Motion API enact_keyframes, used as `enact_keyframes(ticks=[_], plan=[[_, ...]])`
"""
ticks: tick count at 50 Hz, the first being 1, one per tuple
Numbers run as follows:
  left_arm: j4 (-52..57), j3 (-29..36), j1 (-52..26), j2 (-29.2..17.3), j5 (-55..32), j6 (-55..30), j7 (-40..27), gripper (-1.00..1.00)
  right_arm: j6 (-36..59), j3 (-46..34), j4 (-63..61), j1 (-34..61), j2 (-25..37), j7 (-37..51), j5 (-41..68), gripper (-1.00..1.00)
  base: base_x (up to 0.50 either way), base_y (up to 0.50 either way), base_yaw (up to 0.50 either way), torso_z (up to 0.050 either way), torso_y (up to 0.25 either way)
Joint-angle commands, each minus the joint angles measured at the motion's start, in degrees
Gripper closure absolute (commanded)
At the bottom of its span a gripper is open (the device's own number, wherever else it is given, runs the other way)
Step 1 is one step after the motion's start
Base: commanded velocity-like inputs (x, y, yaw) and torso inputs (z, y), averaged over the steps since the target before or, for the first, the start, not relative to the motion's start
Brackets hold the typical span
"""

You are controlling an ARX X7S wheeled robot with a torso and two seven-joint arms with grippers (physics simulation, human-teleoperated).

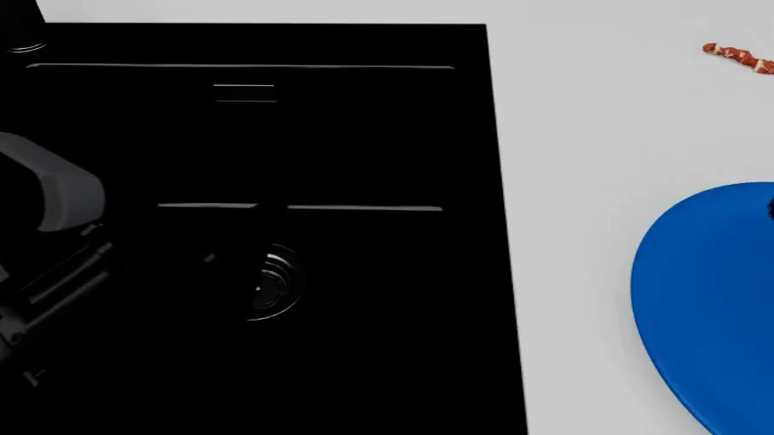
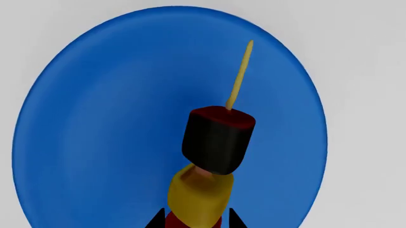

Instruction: Pick the skewer from the sink and place it on the plate located on the counter

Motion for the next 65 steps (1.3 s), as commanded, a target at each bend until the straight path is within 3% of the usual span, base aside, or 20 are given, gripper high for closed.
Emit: enact_keyframes(ticks=[1,16,17,30,39,44,58,65], plan=[[0.8,-0.6,0.3,-0.4,-0.5,0.2,0.2,-1.0,-1.8,0.9,6.5,-4.9,-3.2,2.3,-0.2,1.0,0.0,0.0,0.0,0.0,0.0],[1.2,-1.0,0.4,-0.8,-1.6,0.3,-0.3,-1.0,-1.0,7.7,6.4,-6.5,-3.1,0.9,-8.2,1.0,0.0,0.0,0.0,0.0,0.0],[1.3,-1.0,0.5,-0.8,-1.7,0.3,-0.3,-1.0,-1.0,7.9,6.4,-6.5,-3.1,0.7,-8.6,-1.0,0.0,0.0,0.0,0.0,0.0],[1.9,-1.3,0.7,-1.2,-2.7,0.4,-0.7,-1.0,2.4,10.1,0.0,-2.0,-0.6,1.9,-10.5,-1.0,0.0,0.0,0.0,0.0,0.0],[2.0,-1.0,0.7,-1.3,-3.1,0.5,-0.8,-1.0,14.2,17.2,-22.8,10.1,9.0,16.8,-4.5,-1.0,0.0,0.0,0.0,0.0,0.0],[2.3,-0.9,0.8,-1.4,-3.4,0.4,-0.8,-1.0,14.4,13.5,-27.3,17.3,11.4,27.7,8.8,-1.0,0.0,0.0,0.0,0.0,0.0],[2.9,-1.3,1.0,-1.8,-4.7,0.5,-1.1,-1.0,14.4,24.3,-26.1,17.3,13.5,-14.7,-43.8,-1.0,0.0,0.0,0.0,0.0,0.0],[3.2,-1.5,1.2,-2.1,-5.3,0.6,-1.2,-1.0,14.4,29.1,-24.3,17.3,12.8,-14.9,-48.4,-1.0,0.0,0.0,0.0,0.0,0.0]])
